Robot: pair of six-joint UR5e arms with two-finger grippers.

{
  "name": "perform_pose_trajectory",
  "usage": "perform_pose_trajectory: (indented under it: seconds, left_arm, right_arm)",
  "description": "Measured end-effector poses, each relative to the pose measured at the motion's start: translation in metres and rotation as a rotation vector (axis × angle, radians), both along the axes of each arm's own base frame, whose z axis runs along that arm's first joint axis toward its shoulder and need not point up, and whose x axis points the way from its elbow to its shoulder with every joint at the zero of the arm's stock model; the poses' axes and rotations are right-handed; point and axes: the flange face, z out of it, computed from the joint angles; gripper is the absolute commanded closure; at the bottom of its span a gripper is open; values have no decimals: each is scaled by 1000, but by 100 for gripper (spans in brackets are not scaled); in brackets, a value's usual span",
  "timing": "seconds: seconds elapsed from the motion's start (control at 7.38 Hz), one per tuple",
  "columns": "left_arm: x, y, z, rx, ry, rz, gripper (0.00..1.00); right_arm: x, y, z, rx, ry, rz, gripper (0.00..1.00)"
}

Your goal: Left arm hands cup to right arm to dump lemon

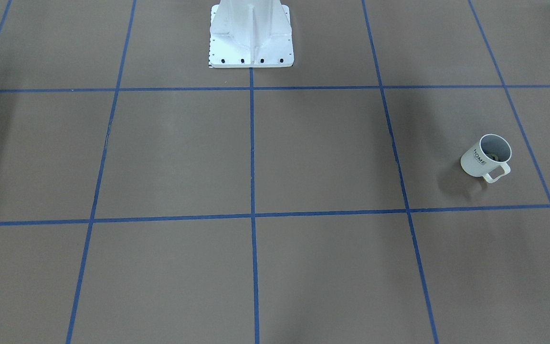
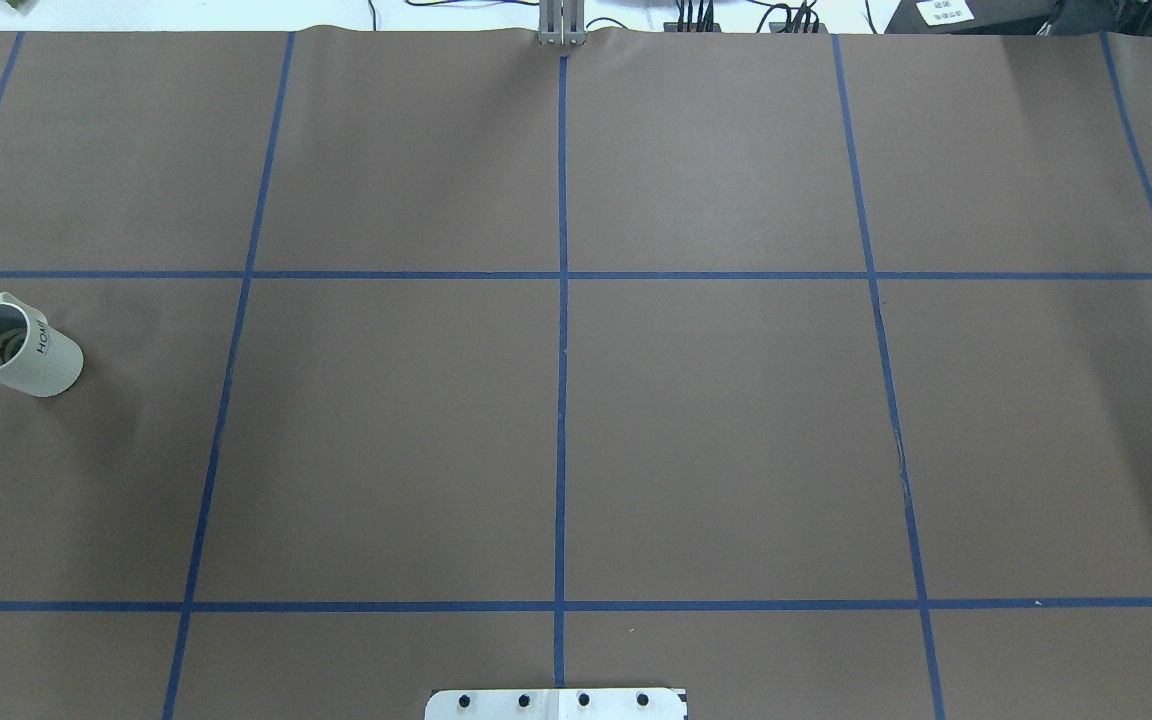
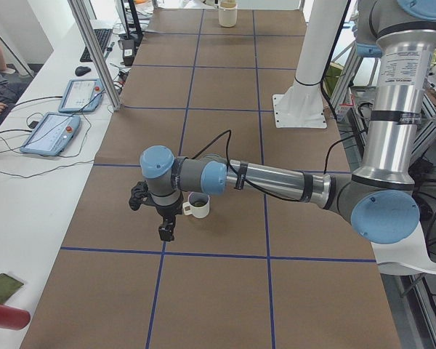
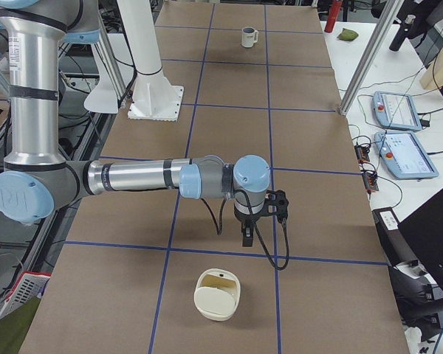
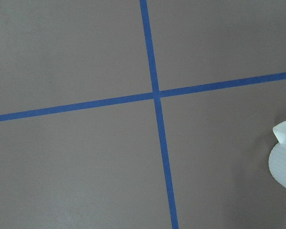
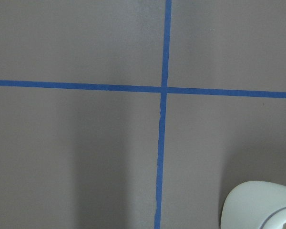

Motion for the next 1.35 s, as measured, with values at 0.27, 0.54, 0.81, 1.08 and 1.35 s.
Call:
perform_pose_trajectory:
  seconds: [0.27,0.54,0.81,1.08,1.35]
  left_arm:
    - [16,-4,-40,17,35,-37,0]
    - [54,3,-66,-69,147,-66,0]
    - [95,14,-59,-137,131,-100,0]
    - [123,32,-26,-135,75,-163,0]
    - [139,37,7,-123,83,-190,0]
  right_arm:
    - [0,-1,-4,8,-1,1,0]
    - [0,-2,-7,13,-1,1,0]
    - [0,-3,-8,17,-1,0,0]
    - [0,-3,-8,17,0,0,0]
    - [0,-3,-9,19,0,0,0]
